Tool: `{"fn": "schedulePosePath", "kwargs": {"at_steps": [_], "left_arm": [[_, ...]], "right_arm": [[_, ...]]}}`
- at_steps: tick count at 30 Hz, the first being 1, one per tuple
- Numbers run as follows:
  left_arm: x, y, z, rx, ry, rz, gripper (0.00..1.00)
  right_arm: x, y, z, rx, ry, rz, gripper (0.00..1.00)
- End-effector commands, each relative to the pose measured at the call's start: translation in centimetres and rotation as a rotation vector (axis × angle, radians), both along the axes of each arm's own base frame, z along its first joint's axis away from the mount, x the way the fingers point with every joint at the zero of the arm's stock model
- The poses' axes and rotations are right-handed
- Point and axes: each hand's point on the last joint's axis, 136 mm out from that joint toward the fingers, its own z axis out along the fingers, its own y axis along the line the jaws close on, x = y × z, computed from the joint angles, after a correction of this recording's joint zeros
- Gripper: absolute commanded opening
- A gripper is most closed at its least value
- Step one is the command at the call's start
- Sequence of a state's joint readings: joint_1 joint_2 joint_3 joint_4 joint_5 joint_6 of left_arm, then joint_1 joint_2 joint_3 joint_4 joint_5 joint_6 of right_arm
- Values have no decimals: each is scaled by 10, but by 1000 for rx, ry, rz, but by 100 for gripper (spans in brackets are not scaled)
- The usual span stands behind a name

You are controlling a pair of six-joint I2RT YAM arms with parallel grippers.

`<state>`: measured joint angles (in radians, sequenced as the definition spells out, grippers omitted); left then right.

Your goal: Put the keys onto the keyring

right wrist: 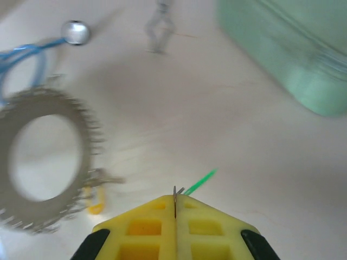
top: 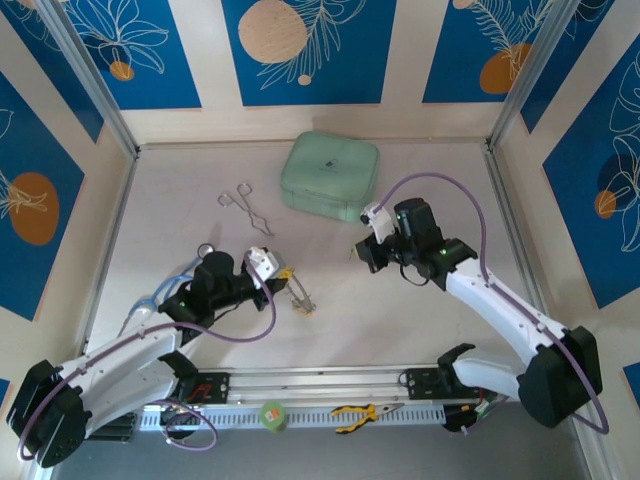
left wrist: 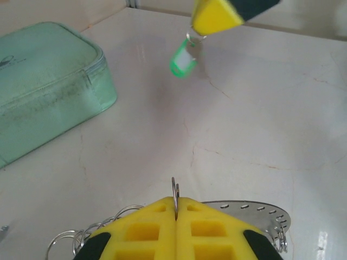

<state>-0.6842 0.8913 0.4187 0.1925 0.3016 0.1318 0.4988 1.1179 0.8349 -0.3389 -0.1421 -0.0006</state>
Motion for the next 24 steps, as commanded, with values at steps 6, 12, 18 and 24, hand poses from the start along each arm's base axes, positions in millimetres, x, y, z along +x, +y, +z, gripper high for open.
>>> {"fn": "schedulePosePath", "kwargs": {"at_steps": [6,12,18,24], "left_arm": [[-9,-18,39,-147,102,-54,0],[-15,-21,38,-150,138,-79,0],[-16,-25,33,-142,155,-99,0],[-17,-26,31,-133,147,-113,0]], "right_arm": [[-49,47,33,173,-125,378,0],[-60,64,36,172,-147,458,0],[-70,84,34,144,-139,534,0],[-74,100,30,102,-151,581,0]]}}
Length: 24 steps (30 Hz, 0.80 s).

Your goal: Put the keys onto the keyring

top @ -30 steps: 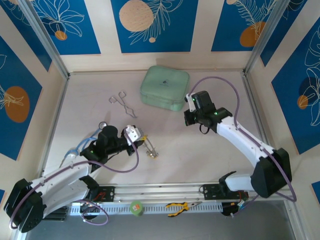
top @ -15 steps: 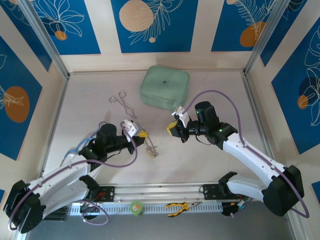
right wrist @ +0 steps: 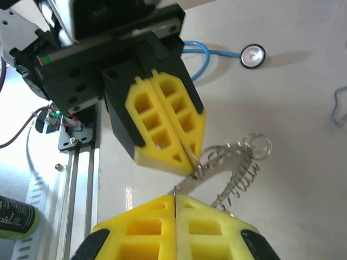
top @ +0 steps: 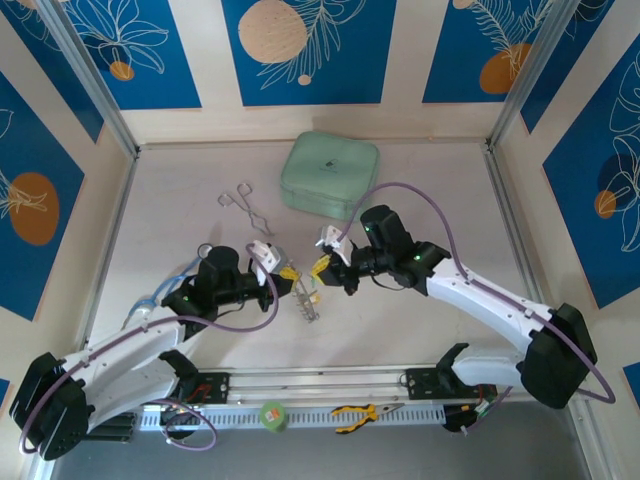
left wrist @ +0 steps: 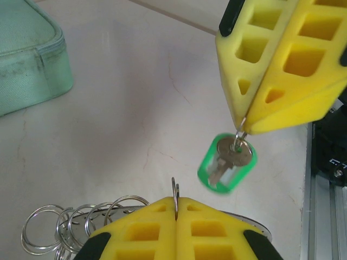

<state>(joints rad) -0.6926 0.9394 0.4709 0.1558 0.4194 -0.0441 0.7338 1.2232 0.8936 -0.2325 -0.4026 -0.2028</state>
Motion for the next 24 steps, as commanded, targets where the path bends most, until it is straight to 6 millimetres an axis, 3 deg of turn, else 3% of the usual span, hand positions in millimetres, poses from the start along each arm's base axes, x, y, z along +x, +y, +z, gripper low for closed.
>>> {"fn": "schedulePosePath", "kwargs": {"at_steps": [1,8,24], "left_arm": [[-4,-10,26,-54,-58,-53,0],[-7,-10,26,-54,-77,-75,0],[-9,-12,26,-52,-90,-93,0]], "right_arm": [[-1,8,5,-15,-47,32,0],[8,13,-7,-85,-80,21,0],[8,19,-8,-104,-111,48,0]]}}
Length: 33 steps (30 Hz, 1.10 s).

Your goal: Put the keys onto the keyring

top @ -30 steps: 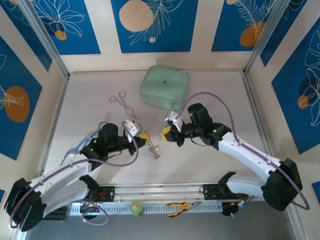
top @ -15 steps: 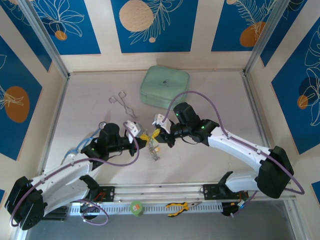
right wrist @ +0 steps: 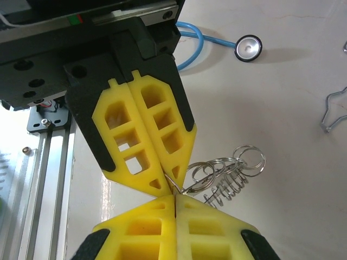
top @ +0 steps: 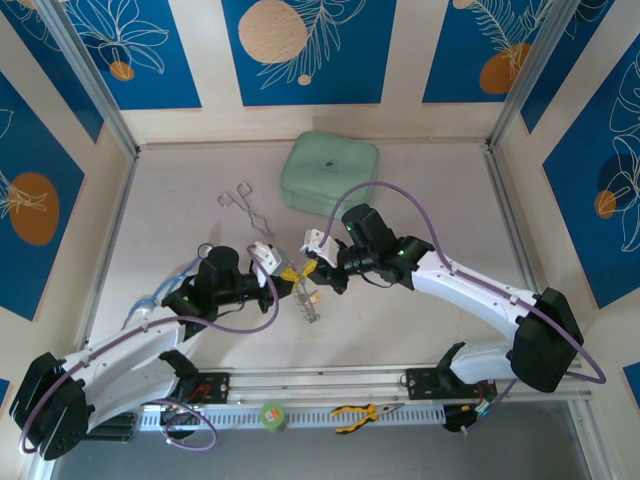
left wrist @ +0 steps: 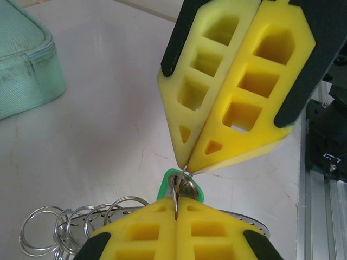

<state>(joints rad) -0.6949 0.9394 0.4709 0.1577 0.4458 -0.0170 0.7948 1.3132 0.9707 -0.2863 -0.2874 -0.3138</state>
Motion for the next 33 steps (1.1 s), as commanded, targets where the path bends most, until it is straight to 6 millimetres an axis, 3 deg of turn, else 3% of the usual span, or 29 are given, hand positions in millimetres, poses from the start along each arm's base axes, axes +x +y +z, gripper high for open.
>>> {"fn": "schedulePosePath", "kwargs": {"at_steps": [1,5,18,31,33], "left_arm": [[-5,-9,24,-54,-69,-60,0],[-5,-9,24,-52,-70,-60,0],[-6,-8,25,-54,-88,-62,0],[-12,-7,40,-78,-299,-112,0],[-14,-8,39,-75,-333,-123,0]], "right_arm": [[0,4,6,-1,-13,23,0],[-2,4,5,-4,-8,29,0],[22,0,-3,-59,11,-114,0],[20,-9,-2,-51,148,-146,0],[20,-11,1,-32,169,-150,16]]}}
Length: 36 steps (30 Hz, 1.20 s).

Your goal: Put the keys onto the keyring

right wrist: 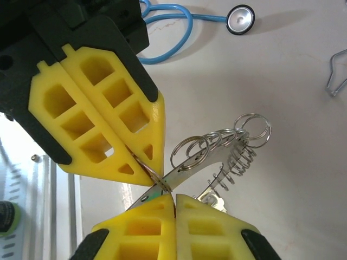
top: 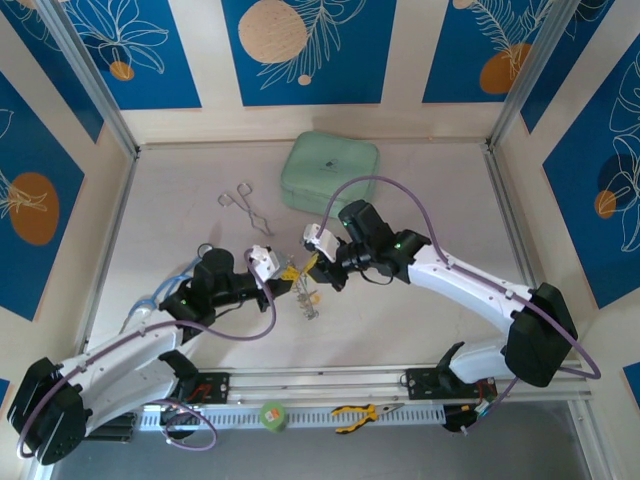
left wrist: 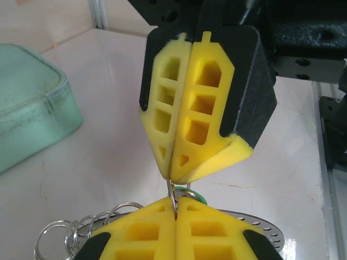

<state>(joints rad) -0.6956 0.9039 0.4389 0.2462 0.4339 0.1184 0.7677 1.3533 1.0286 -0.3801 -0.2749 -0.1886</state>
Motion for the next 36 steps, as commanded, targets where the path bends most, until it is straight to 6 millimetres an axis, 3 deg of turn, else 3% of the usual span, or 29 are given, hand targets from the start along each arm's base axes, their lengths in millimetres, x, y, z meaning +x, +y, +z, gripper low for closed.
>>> {"fn": "schedulePosePath", "kwargs": {"at_steps": [1,6,9,13,21,27,36], "left_arm": [[-16,-9,25,-62,-162,-105,0],[-16,-9,27,-98,-242,-109,0],[-18,-11,27,-120,-254,-119,0],[-20,-12,27,-151,-251,-128,0],[-26,-13,28,-173,-264,-158,0],[-28,-13,29,-183,-254,-167,0],[-29,-13,29,-192,-249,-172,0]], "right_arm": [[10,-7,9,30,30,-45,23],[8,-15,18,98,10,-29,41],[3,-15,23,143,-89,27,43],[-18,-12,28,224,-256,189,45],[-25,-5,25,238,-230,227,46],[-31,3,23,256,-253,275,41],[-33,6,22,262,-266,303,17]]}}
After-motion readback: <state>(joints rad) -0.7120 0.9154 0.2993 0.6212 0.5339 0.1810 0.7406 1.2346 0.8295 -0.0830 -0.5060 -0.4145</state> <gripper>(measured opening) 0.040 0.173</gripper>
